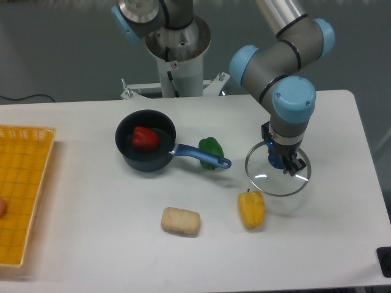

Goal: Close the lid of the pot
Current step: 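Lift the clear glass lid held in the gripper off the table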

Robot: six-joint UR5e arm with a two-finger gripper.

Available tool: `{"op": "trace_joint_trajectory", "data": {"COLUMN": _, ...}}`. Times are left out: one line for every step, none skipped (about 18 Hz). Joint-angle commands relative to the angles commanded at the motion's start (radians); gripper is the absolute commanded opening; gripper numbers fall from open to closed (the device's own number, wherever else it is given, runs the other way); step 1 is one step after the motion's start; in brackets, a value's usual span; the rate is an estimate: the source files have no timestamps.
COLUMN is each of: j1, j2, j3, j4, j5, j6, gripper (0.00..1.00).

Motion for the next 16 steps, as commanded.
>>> {"op": "trace_joint_trajectory", "data": {"j1": -0.002, "j2": 0.0, "j3": 0.0, "j4": 0.0, "j5": 0.0, "j6": 0.0, "gripper": 0.37}}
{"op": "trace_joint_trajectory", "data": {"j1": -0.002, "j2": 0.0, "j3": -0.002, "j4": 0.0, "j5": -0.003, "j6": 0.0, "gripper": 0.37}}
{"op": "trace_joint_trajectory", "data": {"j1": 0.0, "j2": 0.002, "j3": 0.0, "j4": 0.0, "j5": -0.005, "j6": -0.003, "gripper": 0.37}}
{"op": "trace_joint_trajectory", "data": {"j1": -0.002, "j2": 0.002, "j3": 0.003, "j4": 0.0, "j5": -0.005, "j6": -0.006, "gripper": 0.37}}
{"op": "trace_joint_trajectory", "data": {"j1": -0.005, "j2": 0.002, "j3": 0.003, "j4": -0.002, "j5": -0.005, "j6": -0.014, "gripper": 0.37}}
{"op": "trace_joint_trajectory", "data": {"j1": -0.006, "j2": 0.003, "j3": -0.001, "j4": -0.003, "j5": -0.005, "j6": -0.02, "gripper": 0.37}}
{"op": "trace_joint_trajectory", "data": {"j1": -0.008, "j2": 0.006, "j3": -0.005, "j4": -0.005, "j5": -0.006, "j6": -0.023, "gripper": 0.37}}
{"op": "trace_joint_trajectory", "data": {"j1": -0.011, "j2": 0.015, "j3": -0.006, "j4": -0.012, "j5": -0.006, "j6": -0.025, "gripper": 0.37}}
{"op": "trace_joint_trajectory", "data": {"j1": -0.015, "j2": 0.018, "j3": -0.006, "j4": -0.024, "j5": -0.006, "j6": -0.031, "gripper": 0.37}}
{"op": "trace_joint_trajectory", "data": {"j1": -0.02, "j2": 0.02, "j3": -0.006, "j4": -0.034, "j5": -0.006, "j6": -0.04, "gripper": 0.37}}
{"op": "trace_joint_trajectory", "data": {"j1": -0.02, "j2": 0.034, "j3": -0.006, "j4": -0.043, "j5": -0.006, "j6": -0.044, "gripper": 0.37}}
{"op": "trace_joint_trajectory", "data": {"j1": -0.021, "j2": 0.044, "j3": -0.008, "j4": -0.055, "j5": -0.008, "j6": -0.052, "gripper": 0.37}}
{"op": "trace_joint_trajectory", "data": {"j1": -0.025, "j2": 0.046, "j3": -0.008, "j4": -0.061, "j5": -0.018, "j6": -0.066, "gripper": 0.37}}
{"op": "trace_joint_trajectory", "data": {"j1": -0.035, "j2": 0.051, "j3": -0.011, "j4": -0.063, "j5": -0.032, "j6": -0.081, "gripper": 0.37}}
{"op": "trace_joint_trajectory", "data": {"j1": -0.044, "j2": 0.061, "j3": -0.014, "j4": -0.069, "j5": -0.04, "j6": -0.098, "gripper": 0.37}}
{"op": "trace_joint_trajectory", "data": {"j1": -0.054, "j2": 0.066, "j3": -0.015, "j4": -0.072, "j5": -0.04, "j6": -0.115, "gripper": 0.37}}
